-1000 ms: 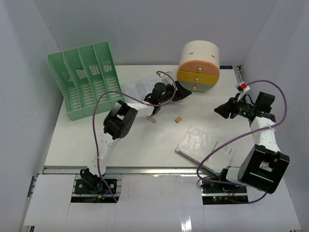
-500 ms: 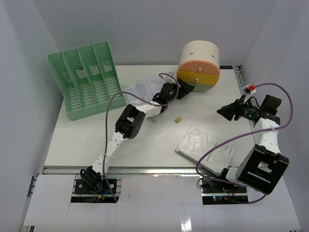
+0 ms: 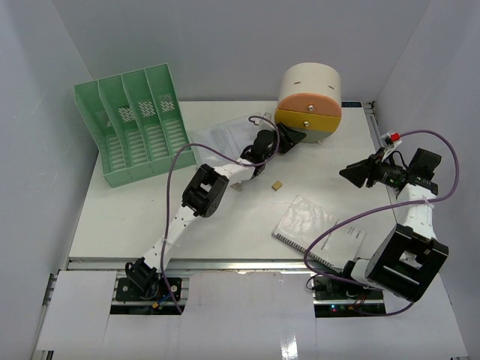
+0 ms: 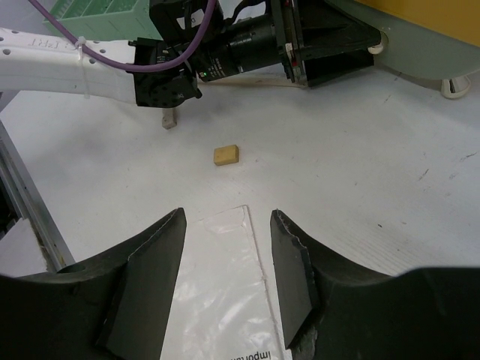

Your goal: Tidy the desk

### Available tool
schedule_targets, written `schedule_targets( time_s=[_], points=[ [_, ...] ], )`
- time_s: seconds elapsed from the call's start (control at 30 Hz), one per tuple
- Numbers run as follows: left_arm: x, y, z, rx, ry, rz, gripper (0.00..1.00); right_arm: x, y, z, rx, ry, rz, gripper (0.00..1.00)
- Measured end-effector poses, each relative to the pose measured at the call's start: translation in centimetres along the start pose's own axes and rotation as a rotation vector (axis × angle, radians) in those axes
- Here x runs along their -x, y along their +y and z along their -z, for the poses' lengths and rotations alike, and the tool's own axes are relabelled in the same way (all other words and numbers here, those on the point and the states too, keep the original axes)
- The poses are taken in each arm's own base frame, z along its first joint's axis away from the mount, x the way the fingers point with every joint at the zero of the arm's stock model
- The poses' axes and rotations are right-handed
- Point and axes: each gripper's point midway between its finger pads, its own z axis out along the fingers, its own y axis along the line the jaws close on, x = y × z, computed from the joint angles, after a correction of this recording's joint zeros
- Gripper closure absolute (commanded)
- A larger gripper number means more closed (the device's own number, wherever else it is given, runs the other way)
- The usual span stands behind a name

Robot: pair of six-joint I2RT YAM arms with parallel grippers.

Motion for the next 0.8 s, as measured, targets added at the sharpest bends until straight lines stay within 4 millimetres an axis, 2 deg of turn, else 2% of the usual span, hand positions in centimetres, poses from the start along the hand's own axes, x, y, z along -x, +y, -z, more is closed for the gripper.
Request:
schedule_targets(
  time_s=[0.1,0.13,0.4,0.6,0.8],
  points=[
    [-0.49,-0.09,-0.06,0.005,-0.001,0.018,0.44,0.1,-0.04,0.17,-0.002,-0.006,0.0,0.44],
    [-0.58,-0.09,-0.08,0.008,-0.002,0.024,0.49,0.14,-0.05,0.23,-0.003,-0.007,0.001,0.44],
    [-0.36,-0.17,-0.31,0.028,-0.054,0.081,0.65,0.58,0.0,0.73,-0.012,-0.022,0.013,0.44],
    [-0.35,-0.16,-0.28,0.028,-0.07,0.094,0.73,0.69,-0.1,0.98,-0.015,-0.03,0.006,0.44],
    [-0.21,0.12,0.62,0.017,-0.093,0.087,0.82,0.74,-0.08,1.04,-0.016,-0.032,0.0,0.44]
  ],
)
